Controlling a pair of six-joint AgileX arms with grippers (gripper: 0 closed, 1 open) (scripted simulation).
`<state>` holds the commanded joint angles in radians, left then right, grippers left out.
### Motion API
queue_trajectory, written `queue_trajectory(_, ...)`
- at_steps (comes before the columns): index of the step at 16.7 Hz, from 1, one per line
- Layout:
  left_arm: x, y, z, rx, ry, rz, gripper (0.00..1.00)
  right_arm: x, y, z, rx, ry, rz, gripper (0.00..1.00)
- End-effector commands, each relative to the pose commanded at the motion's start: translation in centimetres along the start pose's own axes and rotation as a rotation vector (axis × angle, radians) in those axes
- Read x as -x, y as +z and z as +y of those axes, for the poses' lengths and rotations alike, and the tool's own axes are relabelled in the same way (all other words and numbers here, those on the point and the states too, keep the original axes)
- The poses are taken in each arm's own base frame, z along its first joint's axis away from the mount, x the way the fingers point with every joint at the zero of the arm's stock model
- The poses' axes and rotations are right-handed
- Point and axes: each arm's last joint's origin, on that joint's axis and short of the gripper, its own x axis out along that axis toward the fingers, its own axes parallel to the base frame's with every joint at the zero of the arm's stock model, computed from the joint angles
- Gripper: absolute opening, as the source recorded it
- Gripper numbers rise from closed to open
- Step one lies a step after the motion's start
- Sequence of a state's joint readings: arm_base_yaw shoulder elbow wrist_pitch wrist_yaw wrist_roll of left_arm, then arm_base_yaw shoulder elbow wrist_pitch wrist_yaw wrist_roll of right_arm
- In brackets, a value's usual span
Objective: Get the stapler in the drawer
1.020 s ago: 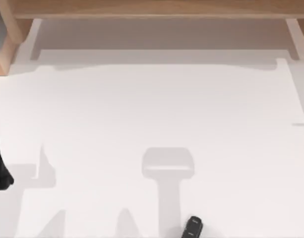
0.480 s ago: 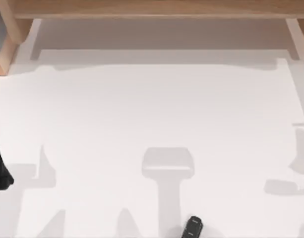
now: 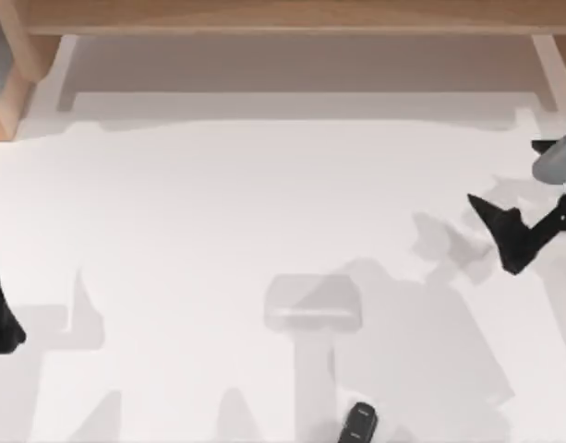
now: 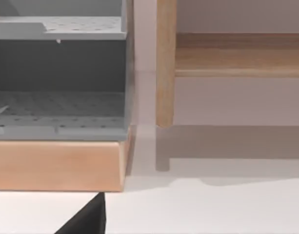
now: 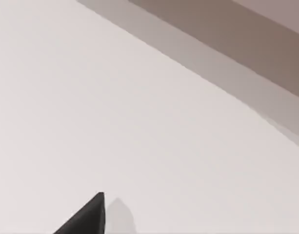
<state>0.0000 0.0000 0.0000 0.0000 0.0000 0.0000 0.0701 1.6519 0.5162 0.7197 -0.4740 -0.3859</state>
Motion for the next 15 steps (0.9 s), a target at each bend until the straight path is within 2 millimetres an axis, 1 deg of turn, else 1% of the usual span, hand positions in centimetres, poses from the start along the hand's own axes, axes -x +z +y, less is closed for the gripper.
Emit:
queue_trajectory(2,0.0,0.0,0.0,0.000,0.000,0.000,1.00,-2.1,1.9,3.1,-0.230,0.095,0.120,1.00)
queue_trajectory(4,0.0,0.0,0.0,0.000,0.000,0.000,1.00,-3.6,3.6,6.6,-0.439,0.151,0.276,1.00)
queue_trajectory(7,0.0,0.0,0.0,0.000,0.000,0.000,1.00,-4.6,6.0,12.2,-0.695,0.142,0.544,1.00)
queue_trajectory(9,0.0,0.0,0.0,0.000,0.000,0.000,1.00,-4.4,7.3,15.7,-0.822,0.072,0.714,1.00)
queue_trajectory(11,0.0,0.0,0.0,0.000,0.000,0.000,1.00,-3.8,8.6,18.8,-0.915,-0.038,0.856,1.00)
queue_trajectory(13,0.0,0.0,0.0,0.000,0.000,0.000,1.00,-2.8,9.6,21.3,-0.976,-0.168,0.958,1.00)
queue_trajectory(15,0.0,0.0,0.0,0.000,0.000,0.000,1.00,-1.7,10.5,23.4,-1.011,-0.301,1.024,1.00)
